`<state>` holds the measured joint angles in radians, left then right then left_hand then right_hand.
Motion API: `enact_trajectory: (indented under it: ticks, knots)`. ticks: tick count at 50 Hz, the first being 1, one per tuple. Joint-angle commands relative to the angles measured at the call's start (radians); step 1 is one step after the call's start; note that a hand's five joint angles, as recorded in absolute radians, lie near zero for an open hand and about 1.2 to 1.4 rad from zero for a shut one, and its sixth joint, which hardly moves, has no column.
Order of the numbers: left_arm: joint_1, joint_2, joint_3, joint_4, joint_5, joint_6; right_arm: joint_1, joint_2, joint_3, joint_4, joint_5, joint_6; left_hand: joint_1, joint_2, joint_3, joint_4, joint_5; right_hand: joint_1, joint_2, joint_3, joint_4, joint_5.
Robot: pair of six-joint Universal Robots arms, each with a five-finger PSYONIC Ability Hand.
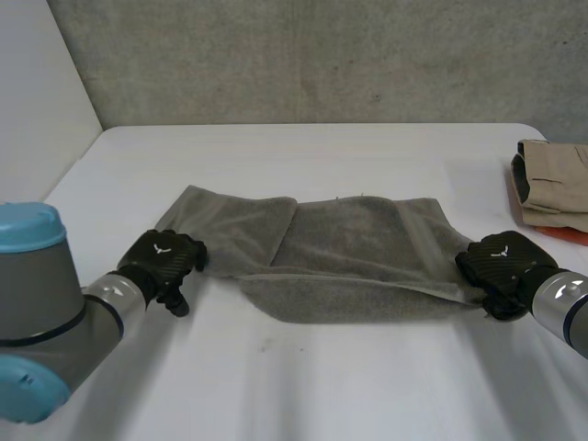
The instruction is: Fold the laundry.
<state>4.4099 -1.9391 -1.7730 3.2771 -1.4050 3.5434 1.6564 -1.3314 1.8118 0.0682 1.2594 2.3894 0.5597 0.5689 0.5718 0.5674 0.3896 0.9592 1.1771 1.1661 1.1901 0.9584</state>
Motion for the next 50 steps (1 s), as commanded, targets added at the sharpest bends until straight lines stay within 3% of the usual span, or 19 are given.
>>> enact_trajectory:
  ticks: [1,5,10,26,30,31,33,37,42,50]
  knots:
    - [0.006,-0.171,0.171,0.007,0.004,-0.003,0.008,0.014,0.007,-0.038,0.0,0.007,-0.023,-0.032,-0.035,-0.031,-0.027,0.437,0.219,0.23,0.206,0.263]
    - [0.002,-0.254,0.299,0.006,-0.003,-0.003,0.008,0.018,0.017,-0.044,-0.002,0.007,-0.158,-0.167,-0.17,-0.166,-0.162,0.437,0.219,0.23,0.206,0.263]
    - [-0.015,-0.323,0.429,0.009,0.0,-0.008,0.008,0.023,0.029,-0.068,0.0,0.008,-0.17,-0.179,-0.182,-0.178,-0.174,0.437,0.219,0.23,0.206,0.263]
    - [-0.092,-0.543,0.711,0.01,0.006,-0.074,0.008,0.052,0.047,-0.082,0.0,0.008,-0.009,-0.018,-0.021,-0.016,-0.013,0.437,0.219,0.23,0.206,0.263]
    - [-0.092,-0.564,0.731,0.013,0.006,-0.074,0.009,0.058,0.049,-0.094,0.0,0.008,0.313,0.304,0.301,0.306,0.309,0.437,0.219,0.23,0.206,0.263]
    - [-0.092,-0.566,0.734,0.013,0.004,-0.074,0.009,0.058,0.049,-0.096,0.0,0.008,0.538,0.529,0.526,0.531,0.534,0.437,0.219,0.23,0.206,0.263]
    - [-0.092,-0.561,0.733,0.013,0.0,-0.074,0.008,0.058,0.046,-0.099,0.002,0.008,0.783,0.774,0.771,0.776,0.779,0.437,0.219,0.23,0.206,0.263]
    - [-0.099,-0.508,0.698,0.003,-0.014,-0.067,0.003,0.057,0.031,-0.093,0.008,0.007,0.837,0.827,0.824,0.829,0.832,0.437,0.219,0.23,0.206,0.263]
    - [-0.092,-0.249,0.546,-0.022,-0.012,-0.064,0.005,0.049,-0.005,-0.062,0.009,0.004,0.837,0.827,0.824,0.829,0.832,0.437,0.219,0.23,0.206,0.263]
    - [-0.087,0.031,0.471,-0.189,0.0,-0.046,0.013,-0.035,-0.117,0.146,-0.001,-0.01,0.837,0.827,0.824,0.829,0.832,0.437,0.219,0.23,0.206,0.263]
